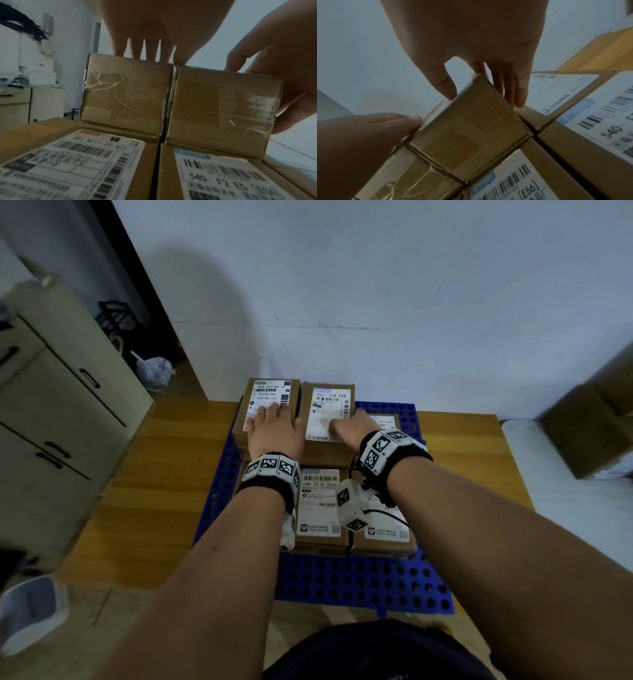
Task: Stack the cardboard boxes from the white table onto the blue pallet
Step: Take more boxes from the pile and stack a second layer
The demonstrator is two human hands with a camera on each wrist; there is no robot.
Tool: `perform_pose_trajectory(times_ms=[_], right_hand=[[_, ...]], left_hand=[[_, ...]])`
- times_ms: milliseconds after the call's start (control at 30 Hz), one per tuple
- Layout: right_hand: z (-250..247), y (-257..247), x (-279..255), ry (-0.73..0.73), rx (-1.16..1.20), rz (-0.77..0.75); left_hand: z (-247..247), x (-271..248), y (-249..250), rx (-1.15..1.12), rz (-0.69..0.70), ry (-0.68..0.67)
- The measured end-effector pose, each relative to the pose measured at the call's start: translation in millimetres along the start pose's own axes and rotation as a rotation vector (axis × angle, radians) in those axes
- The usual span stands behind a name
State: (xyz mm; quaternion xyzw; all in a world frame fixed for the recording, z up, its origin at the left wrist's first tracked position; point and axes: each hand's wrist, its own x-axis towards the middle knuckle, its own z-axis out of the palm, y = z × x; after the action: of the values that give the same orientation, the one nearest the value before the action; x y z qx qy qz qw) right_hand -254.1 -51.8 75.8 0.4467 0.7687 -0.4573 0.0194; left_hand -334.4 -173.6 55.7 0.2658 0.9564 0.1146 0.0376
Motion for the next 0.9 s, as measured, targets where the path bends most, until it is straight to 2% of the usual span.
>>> perform_pose_trajectory(times_ms=[333, 533, 700, 900], right_hand=[[-1, -1, 8, -0.065, -0.030, -0.041], [-21, 9, 9, 0.065, 0.020, -0.052], [-57, 31, 12, 0.123, -0.091, -0.074], [-123, 69, 16, 0.192, -0.161, -0.004]], left_hand=[[-4, -1, 10, 0.094, -0.020, -0.004], [-14, 4, 28, 0.169, -0.032, 0.002], [-17, 9, 61, 0.179, 0.064, 0.003], [-11, 6, 135, 0.228, 0.254, -0.017]])
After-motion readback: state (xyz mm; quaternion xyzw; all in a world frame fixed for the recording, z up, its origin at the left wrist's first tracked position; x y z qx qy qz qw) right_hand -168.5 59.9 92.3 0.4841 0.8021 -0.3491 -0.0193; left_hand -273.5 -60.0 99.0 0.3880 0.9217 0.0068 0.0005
